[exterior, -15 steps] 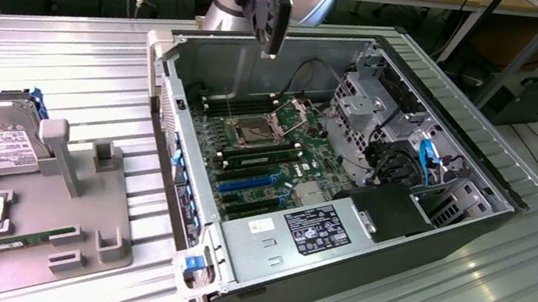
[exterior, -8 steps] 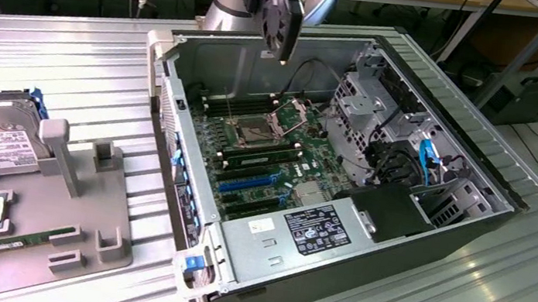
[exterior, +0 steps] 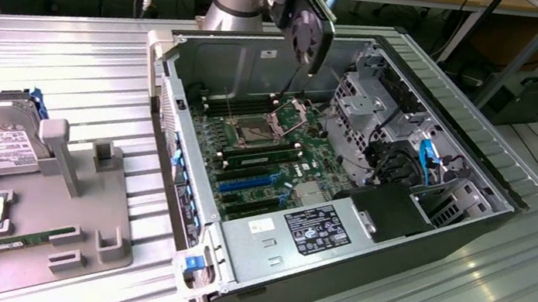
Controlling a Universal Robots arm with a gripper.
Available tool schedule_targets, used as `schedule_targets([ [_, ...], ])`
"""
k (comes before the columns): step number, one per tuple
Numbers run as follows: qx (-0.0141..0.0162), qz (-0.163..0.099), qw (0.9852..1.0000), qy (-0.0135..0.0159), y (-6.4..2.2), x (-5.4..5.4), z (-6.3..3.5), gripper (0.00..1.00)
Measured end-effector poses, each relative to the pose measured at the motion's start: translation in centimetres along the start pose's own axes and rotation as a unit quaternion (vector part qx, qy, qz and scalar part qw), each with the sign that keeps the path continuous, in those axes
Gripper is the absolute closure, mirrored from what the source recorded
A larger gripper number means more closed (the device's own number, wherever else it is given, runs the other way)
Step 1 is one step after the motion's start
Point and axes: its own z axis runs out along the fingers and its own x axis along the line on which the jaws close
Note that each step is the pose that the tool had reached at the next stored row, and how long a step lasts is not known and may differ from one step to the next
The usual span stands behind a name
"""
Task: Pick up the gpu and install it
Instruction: 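Pick up the gpu and move the gpu toward the slot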
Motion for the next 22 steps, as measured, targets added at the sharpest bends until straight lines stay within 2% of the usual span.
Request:
schedule_targets([
  [7, 0.0000, 0.000, 1.0000, 0.0000, -0.08, -2.4, 1.47, 0.71],
  [14, 0.0001, 0.000, 1.0000, 0.0000, -0.15, -4.2, 2.83, 0.71],
  [17, 0.0001, 0.000, 1.0000, -0.0006, -0.17, -4.5, 3.18, 0.71],
  [22, 0.0003, 0.000, 1.0000, -0.0005, -0.17, -4.5, 3.17, 0.71],
])
